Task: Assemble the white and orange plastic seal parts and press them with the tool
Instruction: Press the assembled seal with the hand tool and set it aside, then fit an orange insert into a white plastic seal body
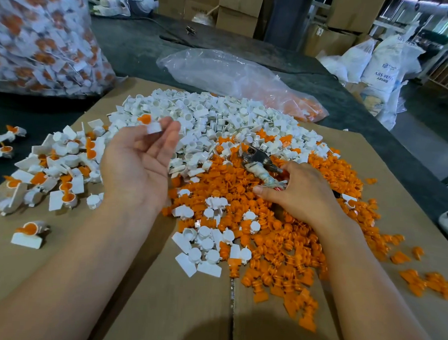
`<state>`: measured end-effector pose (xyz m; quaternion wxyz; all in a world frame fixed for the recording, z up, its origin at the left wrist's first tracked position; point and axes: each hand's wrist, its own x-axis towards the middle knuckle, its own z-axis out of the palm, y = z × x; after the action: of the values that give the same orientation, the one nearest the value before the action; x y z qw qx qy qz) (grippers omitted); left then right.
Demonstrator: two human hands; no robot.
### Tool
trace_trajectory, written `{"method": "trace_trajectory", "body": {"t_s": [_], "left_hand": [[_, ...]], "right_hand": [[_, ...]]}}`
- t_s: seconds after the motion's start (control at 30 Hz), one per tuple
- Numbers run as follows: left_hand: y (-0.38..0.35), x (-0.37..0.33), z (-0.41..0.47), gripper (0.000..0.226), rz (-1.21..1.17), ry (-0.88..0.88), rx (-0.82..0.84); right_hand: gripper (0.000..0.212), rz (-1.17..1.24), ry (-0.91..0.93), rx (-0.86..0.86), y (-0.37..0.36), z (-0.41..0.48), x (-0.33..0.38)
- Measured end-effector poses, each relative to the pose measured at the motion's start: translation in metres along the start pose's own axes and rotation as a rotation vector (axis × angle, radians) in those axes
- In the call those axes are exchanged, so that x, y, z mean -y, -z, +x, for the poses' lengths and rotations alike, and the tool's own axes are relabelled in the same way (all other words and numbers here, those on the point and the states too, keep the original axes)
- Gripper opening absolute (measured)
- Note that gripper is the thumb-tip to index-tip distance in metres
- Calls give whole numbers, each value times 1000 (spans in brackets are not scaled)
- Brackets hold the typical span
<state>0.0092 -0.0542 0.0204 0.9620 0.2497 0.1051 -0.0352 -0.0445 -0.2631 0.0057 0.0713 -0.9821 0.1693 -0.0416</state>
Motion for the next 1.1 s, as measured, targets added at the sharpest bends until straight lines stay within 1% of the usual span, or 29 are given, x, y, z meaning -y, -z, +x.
{"method": "trace_trajectory", "body": {"t_s": [0.03,0.1,0.2,0.33,0.43,0.5,0.57,0.63,0.73,0.77,0.83,0.9,0.97,1.0,1.1], "left_hand": [[1,-3,2,18,-65,0,-26],[2,-8,5,17,-149,-1,-80],[4,-13,7,17,-180,-25,-152],[8,-17,10,21,-238,-88,-181],[10,-18,10,23,-219,-126,-191],[9,-18,9,16,-188,-129,-191],[8,-18,9,8,-108,-115,-181],[7,-16,10,6,98,-95,-162],[6,-9,11,6,568,-113,-61],[7,-5,10,10,732,-150,-5],[10,2,9,19,1087,-282,104],[13,8,9,21,1358,-410,188],[15,11,10,17,1532,-483,228],[15,14,11,19,1609,-523,245],[15,24,16,37,1771,-618,362]], "right_hand": [[86,-3,0,4,0,0,0],[88,-9,-1,9,0,0,0],[88,-10,-4,12,1,-1,0],[89,-10,-4,14,0,-1,1],[87,-7,2,10,0,-1,0],[84,-5,4,6,-1,0,0],[83,-5,8,1,-1,0,0],[83,1,7,-1,-2,0,-1],[84,21,0,3,-2,0,-1],[84,27,-4,4,-2,0,-2],[84,39,-10,5,-2,1,-2],[83,59,-15,0,-2,0,-3],[82,72,-19,-8,-1,0,-3],[82,72,-18,-10,-1,0,-2],[82,63,-15,-9,-2,1,-2]]}}
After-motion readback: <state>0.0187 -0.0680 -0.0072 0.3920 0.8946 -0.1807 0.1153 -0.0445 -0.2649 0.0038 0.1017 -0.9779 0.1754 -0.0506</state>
